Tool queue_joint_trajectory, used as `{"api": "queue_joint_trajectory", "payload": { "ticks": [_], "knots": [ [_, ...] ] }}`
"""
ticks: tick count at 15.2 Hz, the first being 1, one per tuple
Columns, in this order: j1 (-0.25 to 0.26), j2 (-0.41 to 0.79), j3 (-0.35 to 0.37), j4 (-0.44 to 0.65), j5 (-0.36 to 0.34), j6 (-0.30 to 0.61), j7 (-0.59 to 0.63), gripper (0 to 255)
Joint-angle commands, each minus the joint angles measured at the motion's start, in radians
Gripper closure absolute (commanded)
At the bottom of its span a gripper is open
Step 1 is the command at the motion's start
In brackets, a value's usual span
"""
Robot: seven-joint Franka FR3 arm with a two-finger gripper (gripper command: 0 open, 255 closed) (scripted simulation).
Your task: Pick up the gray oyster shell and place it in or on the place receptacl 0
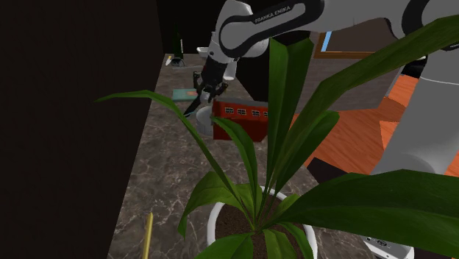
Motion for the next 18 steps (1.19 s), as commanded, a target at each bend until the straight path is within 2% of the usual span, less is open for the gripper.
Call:
{"api": "queue_joint_trajectory", "payload": {
  "ticks": [1, 12, 18],
  "knots": [
    [-0.016, 0.032, -0.013, 0.013, -0.006, -0.157, -0.026, 255],
    [-0.011, 0.091, -0.015, -0.065, -0.020, -0.023, -0.032, 255],
    [-0.010, 0.094, -0.015, -0.068, -0.021, -0.017, -0.032, 255]
  ]
}}
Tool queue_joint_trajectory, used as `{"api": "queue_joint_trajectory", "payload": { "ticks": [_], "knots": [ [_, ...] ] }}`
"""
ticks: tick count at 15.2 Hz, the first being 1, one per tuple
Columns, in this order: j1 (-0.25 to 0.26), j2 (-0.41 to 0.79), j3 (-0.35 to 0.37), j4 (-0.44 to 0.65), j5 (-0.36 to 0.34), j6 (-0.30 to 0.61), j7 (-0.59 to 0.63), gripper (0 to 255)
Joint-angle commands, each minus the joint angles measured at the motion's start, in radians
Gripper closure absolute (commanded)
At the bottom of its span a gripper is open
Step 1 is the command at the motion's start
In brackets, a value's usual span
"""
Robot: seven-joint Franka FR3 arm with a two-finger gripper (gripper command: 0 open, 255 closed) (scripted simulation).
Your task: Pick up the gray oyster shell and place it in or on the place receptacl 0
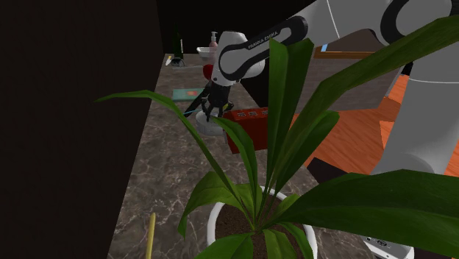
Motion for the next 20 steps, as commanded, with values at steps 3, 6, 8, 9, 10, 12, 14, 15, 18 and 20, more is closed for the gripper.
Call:
{"api": "queue_joint_trajectory", "payload": {
  "ticks": [3, 6, 8, 9, 10, 12, 14, 15, 18, 20],
  "knots": [
    [0.000, 0.000, 0.000, 0.000, 0.000, 0.000, 0.000, 0],
    [0.000, 0.000, 0.000, 0.000, 0.000, 0.000, 0.000, 0],
    [0.000, 0.000, 0.000, 0.000, 0.000, 0.000, 0.000, 0],
    [-0.005, -0.020, 0.001, 0.008, 0.007, -0.028, -0.005, 0],
    [-0.011, -0.040, 0.001, 0.017, 0.014, -0.057, -0.009, 0],
    [-0.019, -0.073, 0.001, 0.038, 0.024, -0.109, -0.016, 0],
    [-0.019, -0.073, 0.000, 0.037, 0.025, -0.109, -0.016, 0],
    [-0.019, -0.073, 0.000, 0.038, 0.024, -0.109, -0.016, 0],
    [-0.019, -0.073, 0.000, 0.038, 0.024, -0.109, -0.016, 0],
    [-0.019, -0.073, 0.000, 0.038, 0.024, -0.109, -0.016, 0]
  ]
}}
